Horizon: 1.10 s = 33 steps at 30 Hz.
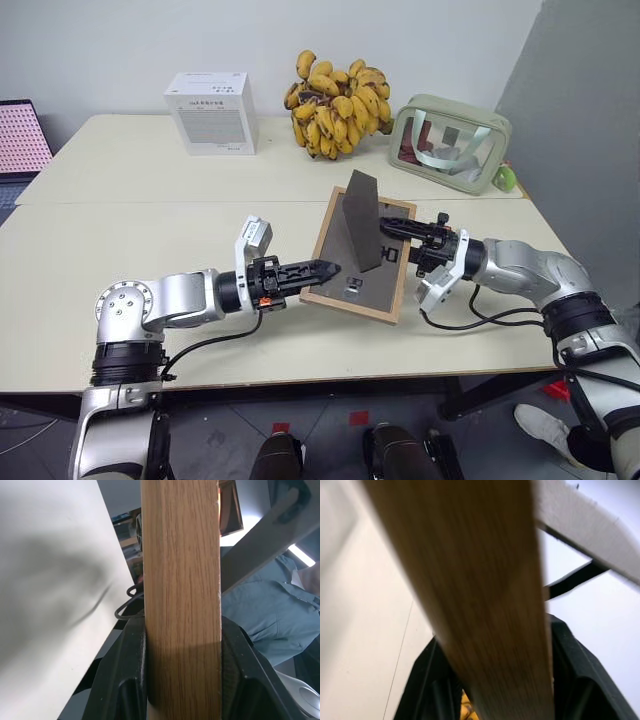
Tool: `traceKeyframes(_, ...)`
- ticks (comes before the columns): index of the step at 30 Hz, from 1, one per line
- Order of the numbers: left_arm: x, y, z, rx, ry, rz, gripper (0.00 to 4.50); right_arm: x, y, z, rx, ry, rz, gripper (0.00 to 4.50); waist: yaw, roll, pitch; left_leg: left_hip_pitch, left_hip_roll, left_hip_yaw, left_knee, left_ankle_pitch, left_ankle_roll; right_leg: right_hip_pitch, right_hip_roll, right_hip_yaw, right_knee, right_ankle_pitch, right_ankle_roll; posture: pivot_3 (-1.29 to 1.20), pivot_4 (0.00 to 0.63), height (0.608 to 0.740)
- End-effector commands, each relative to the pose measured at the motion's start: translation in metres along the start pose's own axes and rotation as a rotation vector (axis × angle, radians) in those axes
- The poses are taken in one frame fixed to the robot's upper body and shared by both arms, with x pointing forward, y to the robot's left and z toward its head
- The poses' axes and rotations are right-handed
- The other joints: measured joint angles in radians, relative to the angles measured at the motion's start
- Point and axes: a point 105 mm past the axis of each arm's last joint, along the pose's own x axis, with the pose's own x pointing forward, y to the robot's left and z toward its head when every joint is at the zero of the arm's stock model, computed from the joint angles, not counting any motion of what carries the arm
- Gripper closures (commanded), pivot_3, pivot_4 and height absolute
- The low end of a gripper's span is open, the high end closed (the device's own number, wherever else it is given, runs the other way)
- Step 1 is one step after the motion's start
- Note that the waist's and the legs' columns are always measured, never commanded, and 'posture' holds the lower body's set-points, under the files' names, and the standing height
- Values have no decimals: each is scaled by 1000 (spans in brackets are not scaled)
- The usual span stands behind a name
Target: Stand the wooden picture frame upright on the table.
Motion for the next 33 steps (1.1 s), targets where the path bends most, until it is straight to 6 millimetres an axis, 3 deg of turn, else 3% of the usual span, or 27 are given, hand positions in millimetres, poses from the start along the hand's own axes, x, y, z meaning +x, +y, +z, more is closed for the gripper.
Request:
traceKeyframes(1,-3,-3,0,45,-4,35,3189,-3,-26,1,-23,-30,-100,2939,0,0,0,0,0,0,0,0,0,0,0,0,0,0,0,0,150,740)
traceKeyframes(2,-3,-4,-1,52,-4,36,3189,-4,-26,0,-16,-31,-98,2947,0,0,0,0,0,0,0,0,0,0,0,0,0,0,-1,0,150,740)
traceKeyframes(4,-5,-4,1,61,-21,42,2508,-6,-25,-1,3,-29,-98,2955,0,0,0,1,0,0,0,0,0,1,0,0,1,-1,-1,0,150,740)
traceKeyframes(6,-11,-10,8,90,-57,37,2123,-7,-25,-7,55,-3,-110,3110,-1,0,0,2,0,0,0,0,0,1,0,0,1,-1,-1,0,150,740)
traceKeyframes(11,-59,-21,58,166,-346,123,1145,2,-14,-28,269,88,-106,3177,-12,-1,0,4,0,0,0,1,1,3,1,0,0,0,-2,0,150,740)
traceKeyframes(14,-76,-27,55,271,-379,207,528,8,-8,-43,423,155,-120,3178,-20,-1,0,6,2,0,-1,1,1,5,1,0,0,0,-2,0,150,740)
traceKeyframes(16,-76,-25,42,400,-346,341,79,18,5,-65,710,263,-141,3179,-20,-1,0,8,2,0,-1,1,1,7,1,0,0,-1,-3,0,150,740)
traceKeyframes(19,-66,-22,36,777,-354,597,0,48,27,-83,1309,309,-196,3181,-29,-4,1,10,4,0,-2,0,1,11,1,-1,-2,-1,-3,0,150,740)
traceKeyframes(22,-60,-25,37,913,-464,619,0,72,30,-77,1679,202,-219,3181,-19,-3,1,12,3,0,-1,1,1,13,1,-3,0,0,-5,0,150,740)
traceKeyframes(25,-51,-15,23,1063,-384,651,0,84,39,-69,1868,160,-203,3181,-5,-2,1,12,4,-1,-2,0,1,13,2,-4,-1,0,-5,0,150,740)
traceKeyframes(28,-41,-3,9,1161,-303,656,0,92,61,-58,1994,188,-179,3181,5,-2,1,11,3,0,-2,0,1,12,1,-4,-3,-1,-5,0,150,740)
traceKeyframes(33,-41,9,2,1174,-279,660,0,93,81,-46,1985,223,-136,3181,3,-2,1,6,3,3,-3,0,1,5,1,-2,-3,-1,-5,0,150,740)
